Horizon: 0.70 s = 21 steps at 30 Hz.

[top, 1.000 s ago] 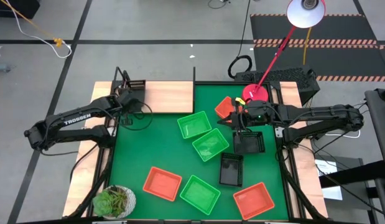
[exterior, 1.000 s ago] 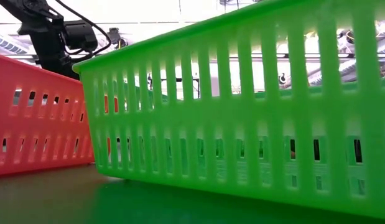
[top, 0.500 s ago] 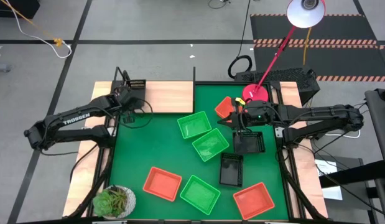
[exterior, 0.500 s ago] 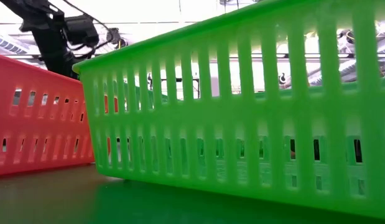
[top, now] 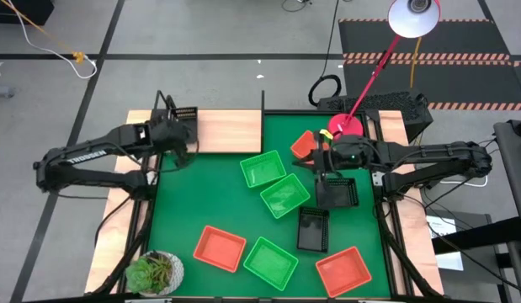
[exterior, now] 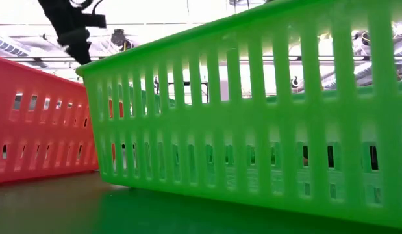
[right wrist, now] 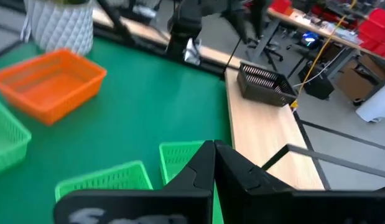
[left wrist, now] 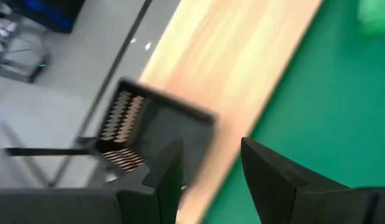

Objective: Stack baskets on shelf by color
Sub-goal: Put the black bin on the shelf

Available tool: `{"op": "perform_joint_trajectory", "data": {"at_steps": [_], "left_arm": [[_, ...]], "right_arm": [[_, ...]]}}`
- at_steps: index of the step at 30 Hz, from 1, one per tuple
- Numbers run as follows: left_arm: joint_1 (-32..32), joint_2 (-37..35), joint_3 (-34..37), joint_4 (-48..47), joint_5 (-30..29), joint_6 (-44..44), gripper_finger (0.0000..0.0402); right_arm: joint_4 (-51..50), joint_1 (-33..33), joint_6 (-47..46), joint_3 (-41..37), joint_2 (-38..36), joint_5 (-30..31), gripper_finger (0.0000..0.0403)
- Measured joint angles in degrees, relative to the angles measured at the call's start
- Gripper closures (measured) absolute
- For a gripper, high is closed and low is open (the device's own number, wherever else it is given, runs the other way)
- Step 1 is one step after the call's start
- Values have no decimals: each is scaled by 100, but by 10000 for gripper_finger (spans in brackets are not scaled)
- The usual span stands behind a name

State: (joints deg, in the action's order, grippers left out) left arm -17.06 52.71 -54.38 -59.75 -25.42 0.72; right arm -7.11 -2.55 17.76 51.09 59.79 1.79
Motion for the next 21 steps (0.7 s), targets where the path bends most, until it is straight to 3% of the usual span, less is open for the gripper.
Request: {"op": "perform_joint_trajectory", "data": {"at_steps": [6,9,18,21], "left_arm": [[1187,25,179,363,-83,966,285],[1473,22,477,371,-354,1277,310],[1094,118,1799,1771,-1017,1364,379],[784,289,2006,1821,-1071,1296,396]], "right_arm": [[658,2,-539,0,261,8,403],[968,1,-543,0,531,5,403],[1331,2,-310,0,1065,-9,403],[1337,2,-171,0,1070,-9,403]]}}
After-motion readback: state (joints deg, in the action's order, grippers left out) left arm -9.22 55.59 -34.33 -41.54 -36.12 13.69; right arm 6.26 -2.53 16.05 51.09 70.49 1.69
